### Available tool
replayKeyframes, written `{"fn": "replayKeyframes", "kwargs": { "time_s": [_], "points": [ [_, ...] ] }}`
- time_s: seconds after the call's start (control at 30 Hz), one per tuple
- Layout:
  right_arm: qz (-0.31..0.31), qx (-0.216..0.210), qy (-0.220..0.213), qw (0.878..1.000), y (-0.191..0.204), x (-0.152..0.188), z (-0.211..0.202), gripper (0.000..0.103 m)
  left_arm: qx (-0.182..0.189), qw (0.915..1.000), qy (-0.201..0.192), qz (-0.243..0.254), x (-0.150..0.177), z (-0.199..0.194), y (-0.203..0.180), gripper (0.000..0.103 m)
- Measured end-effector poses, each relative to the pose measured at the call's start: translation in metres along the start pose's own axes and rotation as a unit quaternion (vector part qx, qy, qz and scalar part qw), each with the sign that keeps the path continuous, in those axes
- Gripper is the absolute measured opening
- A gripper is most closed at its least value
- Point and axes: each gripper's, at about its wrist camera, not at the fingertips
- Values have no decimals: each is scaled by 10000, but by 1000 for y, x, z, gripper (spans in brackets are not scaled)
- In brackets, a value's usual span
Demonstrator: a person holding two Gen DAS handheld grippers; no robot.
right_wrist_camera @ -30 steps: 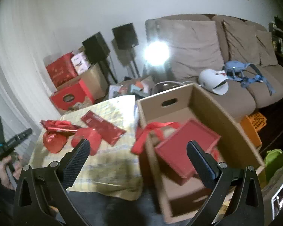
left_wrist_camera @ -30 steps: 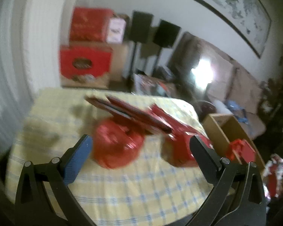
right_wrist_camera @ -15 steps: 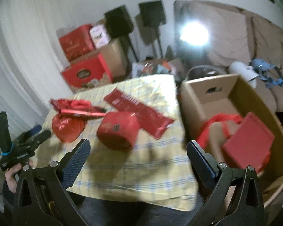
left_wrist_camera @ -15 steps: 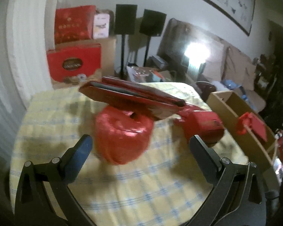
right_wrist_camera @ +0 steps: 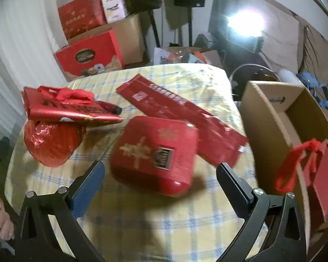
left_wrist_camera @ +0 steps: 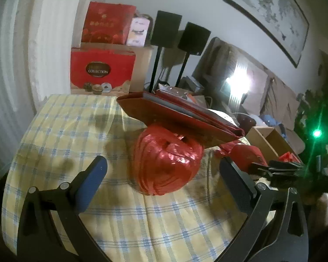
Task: Organize objects
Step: 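Lower the right gripper onto the red CHALI tea tin and grasp it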
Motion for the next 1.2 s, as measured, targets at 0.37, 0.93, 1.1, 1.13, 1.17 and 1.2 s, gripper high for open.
{"fn": "replayKeyframes", "kwargs": {
  "time_s": [0.37,0.93,1.1,1.13,1.17,1.2],
  "points": [
    [40,249,-129,9996,12,-8,21,103,-70,9999,82,-116,5,7,12,103],
    [245,462,-243,9983,8,-13,47,90,-128,9997,172,81,9,8,-6,103],
    [209,413,-382,9982,5,-9,45,88,-210,9992,312,126,9,8,-12,103],
    [219,393,-432,9981,4,-7,45,88,-203,9992,305,132,10,7,-12,103],
    [204,388,-448,9980,4,-6,44,87,-201,9992,306,144,11,6,-13,103],
    [180,398,-450,9980,5,-5,44,87,-208,9992,299,149,12,6,-13,103]
  ]
}}
Point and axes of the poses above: each gripper's, at about its wrist camera, not at the fingertips, and z roughly the way its jaws point, y to its left, x to its underside, and after that the axes turned 15 degrees about y, right-handed
